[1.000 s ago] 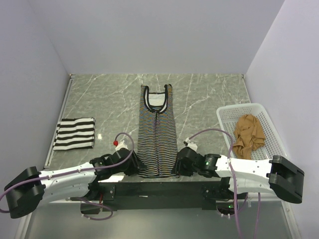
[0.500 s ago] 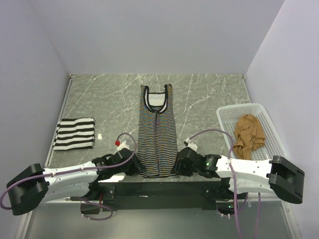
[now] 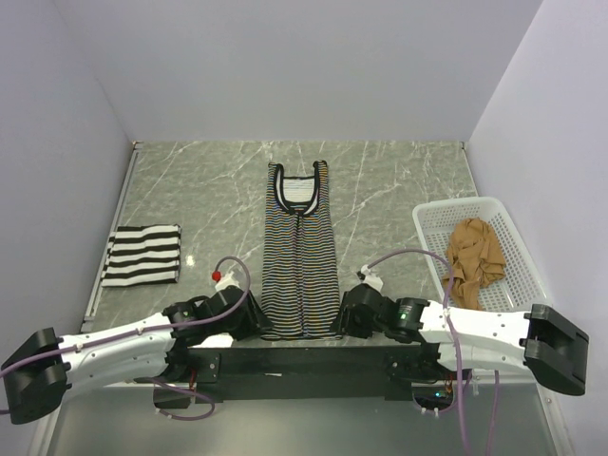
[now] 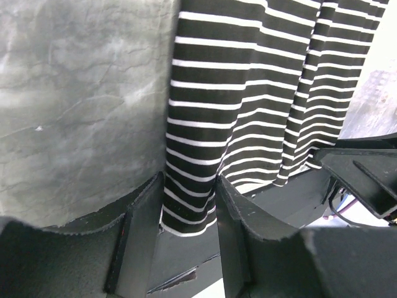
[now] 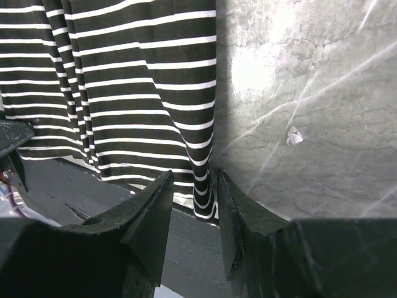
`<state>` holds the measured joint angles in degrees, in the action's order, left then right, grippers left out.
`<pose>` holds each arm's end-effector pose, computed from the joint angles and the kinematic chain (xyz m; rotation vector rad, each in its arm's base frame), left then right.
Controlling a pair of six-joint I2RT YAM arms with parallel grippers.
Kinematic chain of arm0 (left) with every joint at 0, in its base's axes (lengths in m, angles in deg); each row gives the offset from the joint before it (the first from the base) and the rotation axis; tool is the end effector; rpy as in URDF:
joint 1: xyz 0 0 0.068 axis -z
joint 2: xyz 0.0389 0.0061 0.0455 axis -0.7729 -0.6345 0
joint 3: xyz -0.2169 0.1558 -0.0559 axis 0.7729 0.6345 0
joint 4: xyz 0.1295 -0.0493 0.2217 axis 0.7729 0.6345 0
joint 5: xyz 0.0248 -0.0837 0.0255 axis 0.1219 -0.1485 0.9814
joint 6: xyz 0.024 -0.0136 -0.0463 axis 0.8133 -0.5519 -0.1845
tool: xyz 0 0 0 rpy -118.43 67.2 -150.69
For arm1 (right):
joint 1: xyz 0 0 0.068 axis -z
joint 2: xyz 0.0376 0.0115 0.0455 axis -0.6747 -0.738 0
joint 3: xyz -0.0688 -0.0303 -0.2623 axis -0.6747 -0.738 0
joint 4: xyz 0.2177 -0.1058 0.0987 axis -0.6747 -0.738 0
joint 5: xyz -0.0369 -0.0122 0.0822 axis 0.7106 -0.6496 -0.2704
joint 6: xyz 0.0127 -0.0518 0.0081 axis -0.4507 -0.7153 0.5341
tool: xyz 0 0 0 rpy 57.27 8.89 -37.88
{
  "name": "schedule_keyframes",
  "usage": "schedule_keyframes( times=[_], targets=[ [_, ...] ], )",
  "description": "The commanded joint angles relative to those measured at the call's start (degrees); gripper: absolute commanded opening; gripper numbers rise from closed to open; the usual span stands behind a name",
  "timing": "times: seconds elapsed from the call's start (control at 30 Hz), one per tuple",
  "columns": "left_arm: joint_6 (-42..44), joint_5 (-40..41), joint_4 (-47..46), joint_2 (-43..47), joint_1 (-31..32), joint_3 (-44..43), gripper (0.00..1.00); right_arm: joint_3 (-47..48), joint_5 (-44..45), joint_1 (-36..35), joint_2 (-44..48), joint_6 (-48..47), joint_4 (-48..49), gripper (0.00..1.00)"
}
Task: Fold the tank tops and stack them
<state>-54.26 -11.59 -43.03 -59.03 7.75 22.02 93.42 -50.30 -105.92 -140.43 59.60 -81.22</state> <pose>0.0804 -0.1250 0.1389 -0.4862 2.6224 -0.8825 0.0798 0.1515 0.1441 0.1455 2.6897 0.7408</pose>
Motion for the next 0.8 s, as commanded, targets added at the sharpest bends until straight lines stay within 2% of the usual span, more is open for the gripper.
schedule_keyframes(
  times=[0.0, 0.4, 0.57, 0.67, 0.73, 0.77],
  targets=[
    [-0.3, 1.0, 7.2, 0.2, 0.3, 0.1, 0.46, -2.9, 2.8, 0.1, 0.3, 0.1, -7.0, 0.43],
    [-1.5, -0.8, 1.2, -2.8, 0.3, 4.1, 0.38, -5.2, 1.0, -0.1, 1.0, 1.1, -6.2, 0.40],
    [-1.7, -2.1, 0.3, -2.9, 0.8, 5.1, 0.33, -6.3, 0.3, -0.5, 2.3, 1.4, -6.0, 0.34],
    [-1.2, -2.7, 0.1, -3.8, 1.3, 5.0, 0.27, -6.4, 0.2, -0.9, 1.9, 1.4, -5.3, 0.25],
    [-0.4, -3.1, -0.3, -4.6, 1.7, 4.7, 0.18, -5.8, 0.1, -1.0, 1.8, 1.2, -5.2, 0.14],
    [-0.1, -3.3, -0.3, -4.8, 1.8, 4.3, 0.14, -5.5, 0.0, -1.3, 2.1, 1.1, -5.4, 0.12]
  ],
)
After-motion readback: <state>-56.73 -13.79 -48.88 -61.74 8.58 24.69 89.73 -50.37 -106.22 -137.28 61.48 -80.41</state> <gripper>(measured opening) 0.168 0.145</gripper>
